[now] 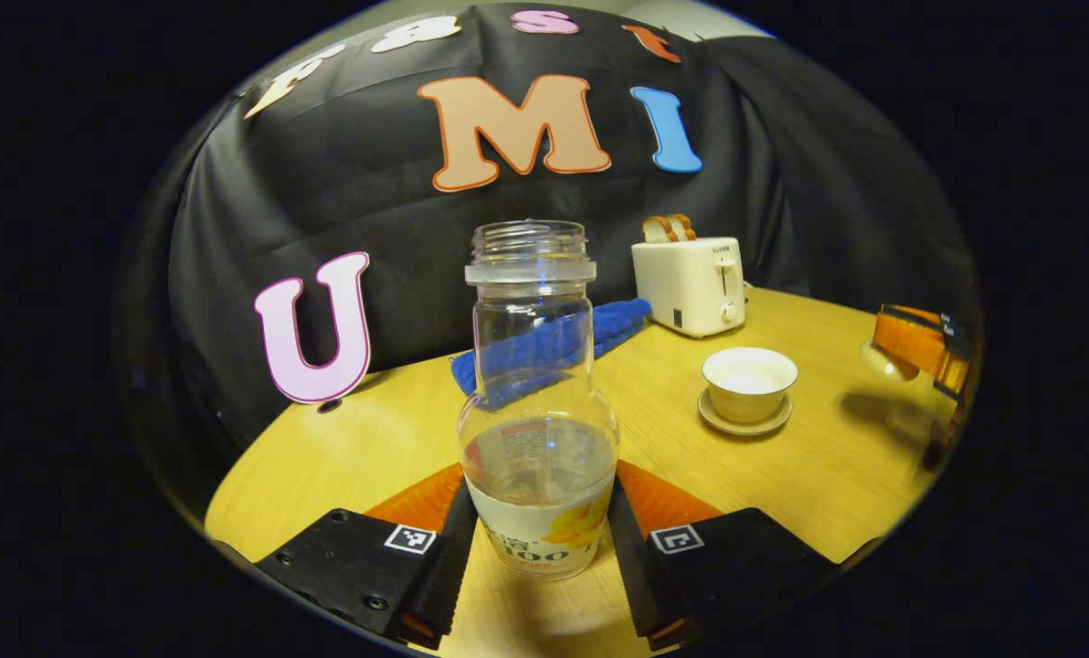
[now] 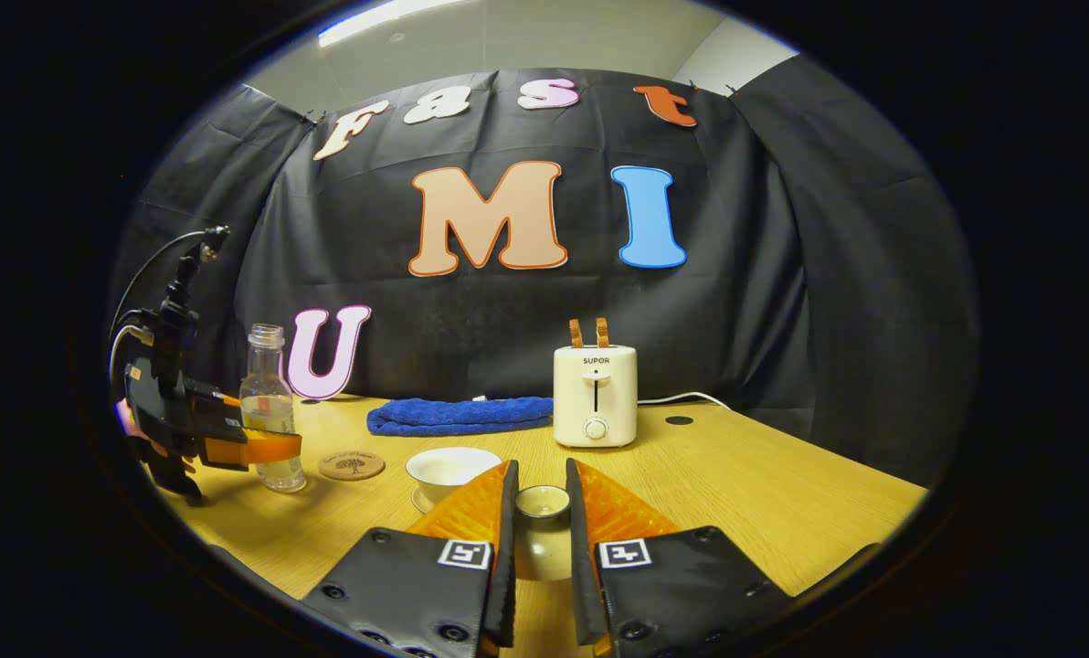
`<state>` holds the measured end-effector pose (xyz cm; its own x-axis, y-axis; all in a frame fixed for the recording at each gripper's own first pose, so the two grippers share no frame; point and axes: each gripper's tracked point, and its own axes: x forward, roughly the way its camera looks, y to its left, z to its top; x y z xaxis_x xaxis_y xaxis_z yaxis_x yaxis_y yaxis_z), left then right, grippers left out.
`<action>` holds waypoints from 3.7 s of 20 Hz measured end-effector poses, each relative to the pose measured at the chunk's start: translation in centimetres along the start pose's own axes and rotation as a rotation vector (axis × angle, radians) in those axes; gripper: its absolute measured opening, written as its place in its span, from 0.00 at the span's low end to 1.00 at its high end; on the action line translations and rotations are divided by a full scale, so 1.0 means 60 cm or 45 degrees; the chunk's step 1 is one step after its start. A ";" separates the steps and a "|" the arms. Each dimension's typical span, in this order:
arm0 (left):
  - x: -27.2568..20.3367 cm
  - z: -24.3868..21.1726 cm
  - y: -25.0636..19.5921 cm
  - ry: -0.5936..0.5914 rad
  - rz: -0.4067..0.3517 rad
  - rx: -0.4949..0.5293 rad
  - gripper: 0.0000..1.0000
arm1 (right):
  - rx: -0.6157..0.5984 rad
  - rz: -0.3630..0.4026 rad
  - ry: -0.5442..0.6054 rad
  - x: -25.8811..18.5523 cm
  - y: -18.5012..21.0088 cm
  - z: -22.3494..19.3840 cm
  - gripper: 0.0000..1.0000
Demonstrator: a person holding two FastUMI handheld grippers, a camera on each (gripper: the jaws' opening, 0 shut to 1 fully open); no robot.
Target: Open the teacup lid with one hand, grasp the water bottle and pour water into the teacup with the other hand; after pouring, place the water bottle on the coaster and then close the teacup lid.
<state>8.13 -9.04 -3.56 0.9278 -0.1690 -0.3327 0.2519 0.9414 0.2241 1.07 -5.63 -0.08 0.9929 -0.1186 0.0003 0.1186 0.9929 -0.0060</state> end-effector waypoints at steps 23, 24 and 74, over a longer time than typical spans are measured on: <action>0.086 0.045 -0.013 0.303 0.177 1.382 0.69 | -0.004 -0.111 -0.007 0.000 -0.093 0.001 0.29; 0.093 0.048 -0.014 0.315 0.181 1.423 0.69 | -0.005 -0.113 -0.006 0.001 -0.093 0.001 0.29; 0.101 0.188 -0.038 0.295 0.345 2.319 0.69 | -0.002 -0.095 -0.004 0.000 -0.092 0.000 0.28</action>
<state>16.27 -15.52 4.23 0.9764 0.1001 -0.1916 0.2153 -0.5306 0.8198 0.44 -11.11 -0.06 0.9814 -0.1922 0.0037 0.1922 0.9813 -0.0073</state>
